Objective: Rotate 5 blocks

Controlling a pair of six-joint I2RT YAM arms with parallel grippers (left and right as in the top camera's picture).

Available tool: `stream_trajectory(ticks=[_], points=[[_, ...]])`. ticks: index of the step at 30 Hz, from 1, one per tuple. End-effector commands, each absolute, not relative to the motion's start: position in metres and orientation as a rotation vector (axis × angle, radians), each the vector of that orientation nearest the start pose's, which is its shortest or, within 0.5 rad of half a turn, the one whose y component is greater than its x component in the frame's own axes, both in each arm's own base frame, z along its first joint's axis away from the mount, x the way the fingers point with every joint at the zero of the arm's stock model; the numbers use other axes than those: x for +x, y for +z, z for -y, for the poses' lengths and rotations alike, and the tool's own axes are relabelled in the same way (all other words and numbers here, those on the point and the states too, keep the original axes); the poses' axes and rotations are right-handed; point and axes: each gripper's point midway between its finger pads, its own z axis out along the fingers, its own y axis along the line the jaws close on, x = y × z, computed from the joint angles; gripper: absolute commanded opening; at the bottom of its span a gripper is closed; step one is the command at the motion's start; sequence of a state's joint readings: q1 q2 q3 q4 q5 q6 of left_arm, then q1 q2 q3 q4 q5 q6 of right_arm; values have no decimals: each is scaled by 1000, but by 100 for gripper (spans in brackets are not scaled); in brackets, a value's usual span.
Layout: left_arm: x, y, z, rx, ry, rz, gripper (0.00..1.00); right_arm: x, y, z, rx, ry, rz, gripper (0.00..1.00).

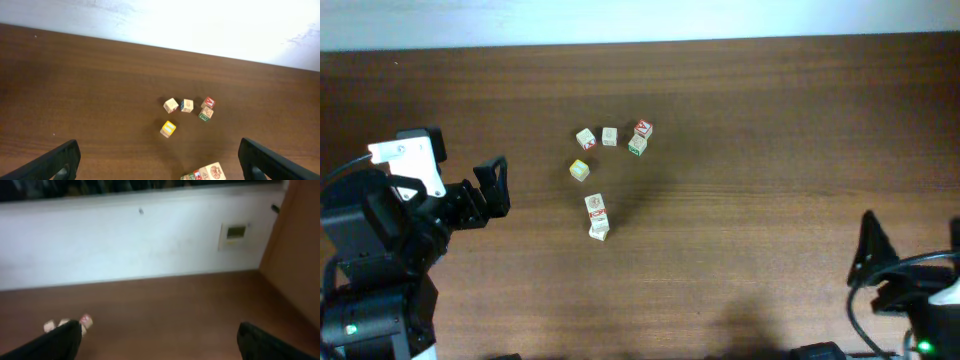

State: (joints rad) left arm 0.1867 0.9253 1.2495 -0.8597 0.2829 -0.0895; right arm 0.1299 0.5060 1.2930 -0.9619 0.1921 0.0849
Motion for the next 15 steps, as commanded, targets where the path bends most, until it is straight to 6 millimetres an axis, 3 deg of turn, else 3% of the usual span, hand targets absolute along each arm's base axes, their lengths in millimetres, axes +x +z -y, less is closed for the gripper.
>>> stream_trajectory(ticks=[1, 5, 10, 15], points=[[283, 346, -6, -102, -223, -2066, 99, 180, 371, 2, 10, -17, -1700, 99], [283, 346, -6, -102, -223, -2066, 99, 205, 321, -5, -14, 24, -1612, 99], [283, 346, -6, -102, -223, -2066, 99, 223, 265, -5, -9, 20, -1553, 99], [283, 346, -6, -103, -223, -2066, 99, 233, 230, -6, -15, 27, -1507, 99]])
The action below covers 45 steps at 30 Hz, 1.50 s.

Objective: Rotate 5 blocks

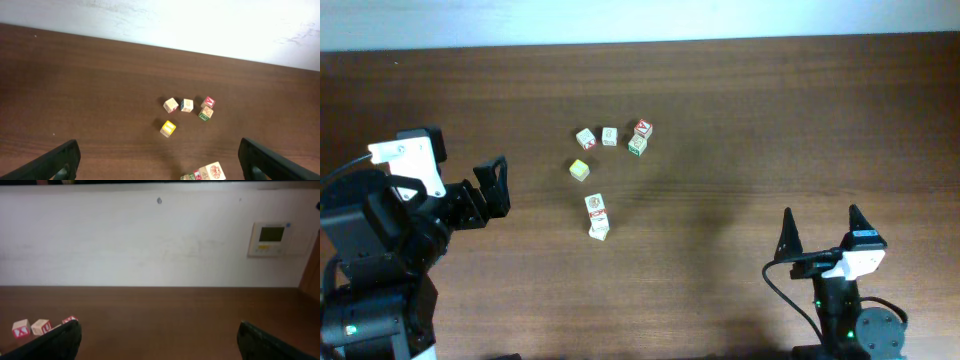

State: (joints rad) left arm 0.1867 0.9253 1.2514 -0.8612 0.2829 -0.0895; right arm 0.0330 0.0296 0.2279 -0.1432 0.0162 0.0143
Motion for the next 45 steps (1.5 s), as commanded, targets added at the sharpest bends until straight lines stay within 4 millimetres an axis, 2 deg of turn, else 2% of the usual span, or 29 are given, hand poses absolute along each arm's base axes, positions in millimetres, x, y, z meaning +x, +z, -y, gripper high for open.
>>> stream_trajectory(ticks=[1, 7, 10, 32, 35, 39, 43, 45], points=[[283, 346, -6, -102, -223, -2066, 99, 235, 222, -6, -14, 27, -1517, 99], [283, 346, -6, -103, -223, -2066, 99, 244, 173, -4, -16, 7, -1617, 99], [283, 346, -6, -102, -223, -2066, 99, 246, 156, -4, -38, -13, -1648, 99], [282, 345, -6, -104, -224, -2070, 99, 246, 156, -5, -42, -13, -1648, 99], [280, 336, -5, -109, -228, -2093, 99, 246, 156, -5, -42, -13, -1648, 99], [264, 306, -18, -165, -133, -2099, 99, 246, 156, -5, -42, -13, -1648, 99], [259, 287, -28, -163, -42, -1897, 99, 246, 156, -5, -42, -13, -1648, 99], [260, 280, -28, -89, 15, -1821, 99, 246, 156, -5, -42, -13, -1648, 99]])
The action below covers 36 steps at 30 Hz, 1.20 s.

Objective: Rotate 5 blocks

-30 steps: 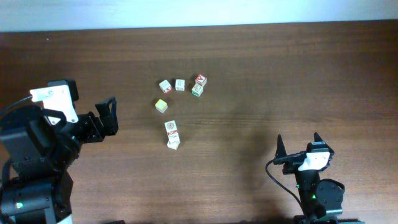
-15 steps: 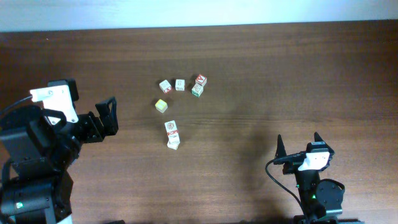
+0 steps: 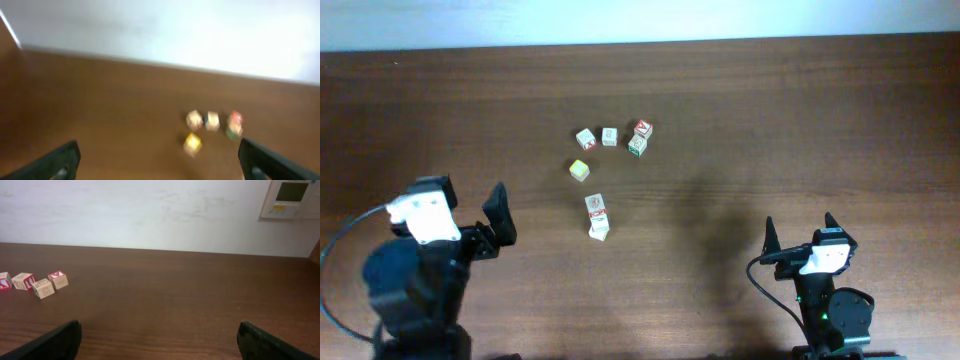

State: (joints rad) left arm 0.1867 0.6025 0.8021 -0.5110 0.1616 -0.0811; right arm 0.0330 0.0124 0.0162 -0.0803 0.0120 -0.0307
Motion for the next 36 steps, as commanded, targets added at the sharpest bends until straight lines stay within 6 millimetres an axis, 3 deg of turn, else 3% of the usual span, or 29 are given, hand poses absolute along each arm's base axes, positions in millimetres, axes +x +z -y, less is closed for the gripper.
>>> stream_trajectory(ticks=[1, 6, 11, 18, 22, 26, 36], points=[[260, 276, -28, -57, 41, -1791, 99, 246, 156, -5, -42, -13, -1648, 99], [258, 248, -28, 80, 166, -1688, 99, 246, 156, -5, -42, -13, -1648, 99], [254, 196, -20, 204, 232, -1701, 99, 246, 156, -5, -42, -13, -1648, 99], [249, 156, -28, 178, 298, -1658, 99, 246, 156, -5, -42, -13, -1648, 99], [246, 149, -28, 175, 297, -1682, 99, 246, 156, -5, -42, -13, -1648, 99], [244, 158, -28, 173, 303, -1642, 99, 246, 156, -5, -42, -13, -1648, 99], [244, 158, -28, 173, 304, -1643, 99, 246, 156, -5, -42, -13, -1648, 99]])
